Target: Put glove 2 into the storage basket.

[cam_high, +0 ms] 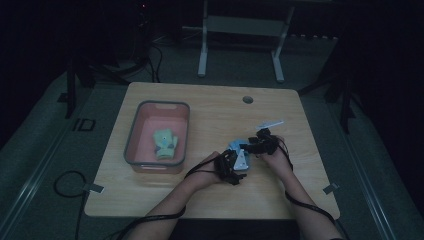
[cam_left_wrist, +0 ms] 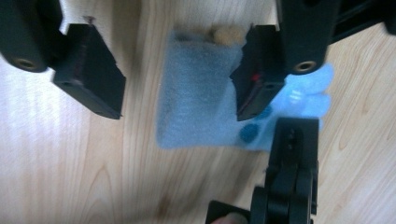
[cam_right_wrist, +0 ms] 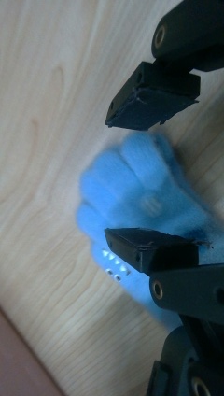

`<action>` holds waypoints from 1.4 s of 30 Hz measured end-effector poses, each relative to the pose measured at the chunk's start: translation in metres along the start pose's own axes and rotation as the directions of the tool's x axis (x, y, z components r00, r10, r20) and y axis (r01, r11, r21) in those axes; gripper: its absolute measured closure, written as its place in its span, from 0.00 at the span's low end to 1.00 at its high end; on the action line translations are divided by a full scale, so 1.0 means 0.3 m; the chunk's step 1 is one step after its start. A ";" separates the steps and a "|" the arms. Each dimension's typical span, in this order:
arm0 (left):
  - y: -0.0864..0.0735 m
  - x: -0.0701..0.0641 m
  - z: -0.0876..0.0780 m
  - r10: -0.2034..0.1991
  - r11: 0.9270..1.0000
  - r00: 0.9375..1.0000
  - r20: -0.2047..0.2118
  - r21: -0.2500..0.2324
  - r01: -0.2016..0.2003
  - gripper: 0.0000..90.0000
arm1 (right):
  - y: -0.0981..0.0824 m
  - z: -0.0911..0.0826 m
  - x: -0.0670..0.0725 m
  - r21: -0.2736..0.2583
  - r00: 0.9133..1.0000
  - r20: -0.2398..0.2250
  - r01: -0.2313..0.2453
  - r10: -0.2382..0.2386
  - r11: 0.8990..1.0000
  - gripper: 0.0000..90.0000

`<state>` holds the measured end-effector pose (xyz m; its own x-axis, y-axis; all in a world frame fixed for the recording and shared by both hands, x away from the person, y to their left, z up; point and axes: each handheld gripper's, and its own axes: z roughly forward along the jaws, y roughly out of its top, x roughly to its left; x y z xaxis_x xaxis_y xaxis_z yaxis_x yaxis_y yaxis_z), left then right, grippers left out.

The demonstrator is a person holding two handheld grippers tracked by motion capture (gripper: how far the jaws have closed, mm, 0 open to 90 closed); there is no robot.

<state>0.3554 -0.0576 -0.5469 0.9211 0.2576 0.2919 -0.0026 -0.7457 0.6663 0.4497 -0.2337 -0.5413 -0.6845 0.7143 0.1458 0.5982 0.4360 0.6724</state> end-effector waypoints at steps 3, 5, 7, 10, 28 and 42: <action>0.000 -0.001 0.013 0.012 0.999 1.000 -0.006 0.034 -0.012 0.45 | -0.016 0.013 0.007 0.015 1.000 0.010 0.003 -0.003 1.000 0.38; 0.001 0.003 0.017 0.006 0.999 1.000 -0.012 0.042 -0.006 0.49 | -0.023 0.019 0.008 0.021 1.000 0.014 -0.001 0.001 1.000 0.36; 0.003 0.006 0.020 0.016 0.998 1.000 -0.009 0.058 -0.015 0.53 | -0.026 0.020 0.011 0.020 0.999 0.036 0.005 -0.006 1.000 0.34; 0.004 0.009 0.023 0.031 0.996 0.999 -0.034 0.080 -0.028 0.62 | -0.027 0.019 0.021 0.029 0.999 0.051 0.013 -0.014 1.000 0.35; 0.015 0.053 -0.019 -0.017 0.995 1.000 0.016 0.101 0.015 0.83 | -0.021 0.018 0.028 0.045 0.986 -0.127 -0.101 0.106 0.994 0.83; 0.049 0.077 -0.165 -0.005 0.996 1.000 0.008 0.085 0.004 0.83 | 0.051 -0.062 0.097 -0.043 0.988 -0.149 -0.041 0.034 0.998 0.84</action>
<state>0.3574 -0.0323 -0.4964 0.9241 0.2566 0.2833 0.0346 -0.7943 0.6066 0.4313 -0.2165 -0.5132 -0.7184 0.6389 0.2752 0.6071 0.3827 0.6963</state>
